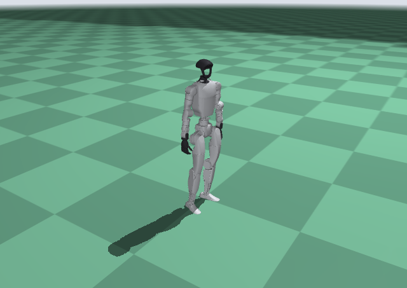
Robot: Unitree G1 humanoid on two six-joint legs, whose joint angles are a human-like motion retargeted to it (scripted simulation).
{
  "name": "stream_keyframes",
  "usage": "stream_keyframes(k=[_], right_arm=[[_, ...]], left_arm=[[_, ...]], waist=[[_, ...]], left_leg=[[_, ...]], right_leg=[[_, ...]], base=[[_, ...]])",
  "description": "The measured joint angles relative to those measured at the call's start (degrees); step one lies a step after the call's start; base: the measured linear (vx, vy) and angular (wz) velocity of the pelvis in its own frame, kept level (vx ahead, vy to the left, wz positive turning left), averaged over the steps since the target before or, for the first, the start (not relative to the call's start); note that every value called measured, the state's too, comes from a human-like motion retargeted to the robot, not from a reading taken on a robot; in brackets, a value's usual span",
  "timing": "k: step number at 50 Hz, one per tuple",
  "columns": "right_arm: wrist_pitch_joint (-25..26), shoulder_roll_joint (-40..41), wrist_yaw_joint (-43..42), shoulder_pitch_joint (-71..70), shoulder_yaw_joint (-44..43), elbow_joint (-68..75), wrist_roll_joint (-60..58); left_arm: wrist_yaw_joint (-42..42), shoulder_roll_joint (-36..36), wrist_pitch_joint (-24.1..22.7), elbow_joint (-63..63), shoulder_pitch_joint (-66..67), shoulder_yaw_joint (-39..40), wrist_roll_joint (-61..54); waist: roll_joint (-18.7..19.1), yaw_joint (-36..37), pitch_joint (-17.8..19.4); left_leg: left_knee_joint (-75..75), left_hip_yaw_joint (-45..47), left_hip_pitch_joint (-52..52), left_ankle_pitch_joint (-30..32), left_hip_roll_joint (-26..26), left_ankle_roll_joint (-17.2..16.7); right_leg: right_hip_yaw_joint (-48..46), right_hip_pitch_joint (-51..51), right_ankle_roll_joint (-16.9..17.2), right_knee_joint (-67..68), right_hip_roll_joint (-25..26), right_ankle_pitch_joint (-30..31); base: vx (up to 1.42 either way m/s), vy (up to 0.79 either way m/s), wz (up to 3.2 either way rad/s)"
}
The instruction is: In place motions
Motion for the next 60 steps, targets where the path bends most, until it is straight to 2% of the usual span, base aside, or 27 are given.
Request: stream_keyframes(k=[5, 11, 13, 15, 18, 21, 33, 52, 60], right_arm=[[0.17, -0.14, -0.07, -1.05, 0.05, 0.09, 0.93], [-0.03, 0.65, 0.03, -1.39, 0.53, -0.65, 1.3], [-0.17, 0.91, 0.09, -1.07, 0.66, -0.89, 1.18], [-0.3, 1.07, 0.14, -0.71, 0.84, -0.95, 0.84], [-0.26, 0.99, 0.39, -0.14, 0.8, -0.47, 0.12], [-0.24, 0.82, 0.44, 0.36, -0.02, -0.2, -0.51], [0.09, -0.02, -0.03, 1.26, -1.66, 1.43, 0.12], [-0.3, 0.64, -0.08, 1.08, -1.04, 1.14, -0.9], [0.03, 0.04, -0.25, 0.32, -0.32, 2.88, 0.39]], left_arm=[[-0.25, -0.07, -0.27, 0.18, -0.57, 0.88, -0.81], [0.06, 0.99, -0.09, 0.93, -0.46, 1.53, -0.72], [0.27, 1.2, 0.09, 1.26, -0.27, 1.93, -0.95], [0.31, 1.33, 0.22, 1.5, -0.1, 2.6, -1.57], [0.21, 1.3, 0.5, 1.77, 0.02, 3.53, -2.7], [0.52, 0.67, 0.47, 1.77, -0.27, 4.04, -3.76], [-0.31, -0.5, -0.55, -0.8, -1.64, 1.52, -2.76], [-0.13, -0.13, -0.76, 1.03, -0.2, 3.37, -3.24], [-1.57, -0.22, -0.82, -1.73, 2.84, 4.16, -3.53]], waist=[[0.52, 0.03, 0.85], [0.74, -0.13, 0.99], [0.97, -0.89, 1.11], [1.13, -1.71, 1.19], [0.04, -0.69, 0.81], [0.3, -0.95, 0.78], [0.82, -2.28, -0.76], [1.82, -3.09, -1.57], [2.03, -3.36, -1.49]], left_leg=[[-0.33, 1.09, -0.78, 0.08, 0.27, 0.31], [-0.68, 2.23, -1.85, 0.35, 1.04, 0.16], [-0.68, 1.88, -1.78, 0.43, 1.42, -0.04], [-0.67, 1.41, -1.51, 0.46, 1.72, -0.27], [-0.74, 2.54, -0.78, 0.2, 0.97, -0.54], [-0.62, 1.86, -0.48, 0.23, 1.39, -0.92], [-0.3, 1.45, -0.17, 0.13, 2.4, -2.41], [0.17, 1.28, 0.0, -0.21, 4.48, -4.72], [6.96, 1.24, -1.94, -3.77, 6.71, -6.45]], right_leg=[[1.19, -2.1, 0.73, 2.33, 0.15, 0.7], [-1.88, -3.32, 2.33, 5.46, 2.03, -2.22], [-0.95, -2.82, 1.61, 4.91, 3.69, -2.85], [-1.57, -2.13, -1.98, 3.43, 4.69, -2.57], [-1.38, -1.02, -2.92, 1.22, 4.89, -1.78], [-2.31, 0.05, -1.69, -0.26, 4.01, -1.09], [-4.65, 2.23, -3.33, -3.84, 5.46, -0.84], [-4.79, 2.63, -4.72, -4.41, 7.31, -2.08], [-4.57, 2.8, -5.48, -4.15, 7.53, -2.46]], base=[[-0.05, 0.04, -0.28], [-0.06, -0.03, -0.23], [-0.03, -0.06, 0.21], [0.0, -0.08, 0.18], [0.03, -0.08, -0.19], [0.0, -0.06, 0.14], [0.01, -0.08, 0.12], [-0.01, -0.07, 0.03], [-0.01, -0.04, 0.0]])
